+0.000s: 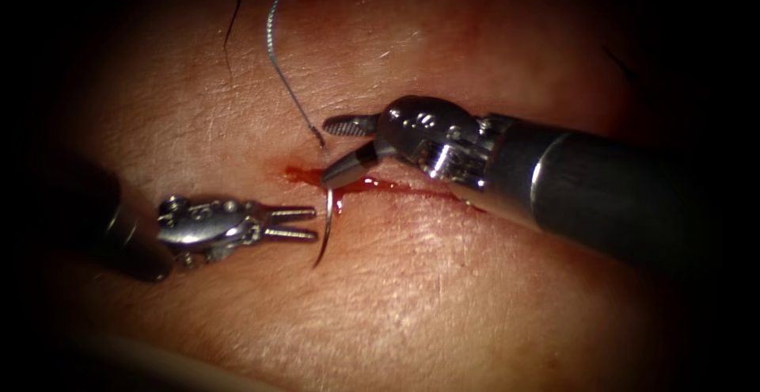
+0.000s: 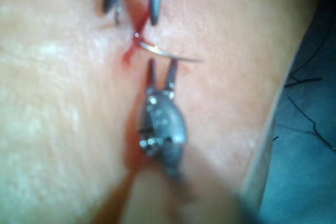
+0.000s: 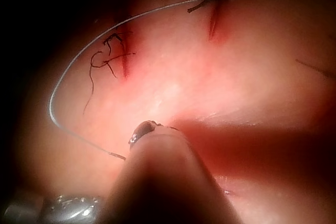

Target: Wound Closure

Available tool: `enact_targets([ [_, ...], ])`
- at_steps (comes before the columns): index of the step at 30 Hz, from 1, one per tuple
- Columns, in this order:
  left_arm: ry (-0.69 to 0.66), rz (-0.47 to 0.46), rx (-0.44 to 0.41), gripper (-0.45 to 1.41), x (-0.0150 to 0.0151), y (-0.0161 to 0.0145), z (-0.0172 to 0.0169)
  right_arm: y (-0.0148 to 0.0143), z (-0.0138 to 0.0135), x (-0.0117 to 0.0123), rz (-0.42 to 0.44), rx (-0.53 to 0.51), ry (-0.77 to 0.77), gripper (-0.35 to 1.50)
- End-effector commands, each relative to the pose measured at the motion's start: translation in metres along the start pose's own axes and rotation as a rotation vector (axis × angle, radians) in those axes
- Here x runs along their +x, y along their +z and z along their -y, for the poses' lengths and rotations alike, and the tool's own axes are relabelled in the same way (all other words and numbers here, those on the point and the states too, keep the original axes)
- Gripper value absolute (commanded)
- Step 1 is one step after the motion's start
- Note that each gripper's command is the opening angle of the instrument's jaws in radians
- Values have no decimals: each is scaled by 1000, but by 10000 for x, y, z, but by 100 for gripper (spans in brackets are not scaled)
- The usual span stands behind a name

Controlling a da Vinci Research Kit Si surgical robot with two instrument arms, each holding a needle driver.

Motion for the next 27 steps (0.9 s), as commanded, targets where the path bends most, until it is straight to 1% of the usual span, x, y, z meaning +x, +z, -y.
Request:
enact_targets([
  [1,36,4,-9,34,-8,-3,-5,-18,-14,-2,-16,-17,2,126],
  [4,109,7,-15,34,-5,-9,-9,-43,-22,-5,-23,-56,15,131],
  [5,184,11,-27,34,-5,-11,-13,-57,-25,-6,-34,-74,28,133],
  [7,274,14,-42,32,-8,-11,-17,-71,-26,-8,-57,-92,25,133],
  [9,378,16,-48,27,-13,-8,-20,-81,-25,-9,-75,-110,26,133],
  [10,451,20,-53,24,-16,-6,-23,-84,-25,-10,-81,-117,25,133],
  [12,538,8,-52,24,-22,-1,-26,-88,-23,-13,-83,-129,25,133],
  [13,612,-14,-47,27,-27,4,-30,-91,-21,-16,-78,-142,16,133],
  [14,612,-14,-47,27,-27,4,-30,-91,-21,-16,-78,-142,16,133],
  [15,679,-53,-41,36,-30,6,-33,-92,-20,-18,-83,-144,15,133],
  [17,731,-94,-34,42,-30,7,-37,-93,-20,-20,-83,-143,13,133],
  [19,775,-144,-24,56,-30,6,-41,-93,-20,-23,-83,-143,11,133],
  [21,802,-182,-9,79,-29,6,-43,-94,-20,-25,-85,-143,9,131],
  [22,839,-201,21,101,-28,7,-43,-95,-21,-27,-85,-143,7,131],
  [24,859,-198,51,108,-26,7,-42,-96,-21,-30,-85,-143,6,131],
  [27,867,-195,64,108,-24,9,-40,-96,-21,-31,-86,-149,7,131],
])
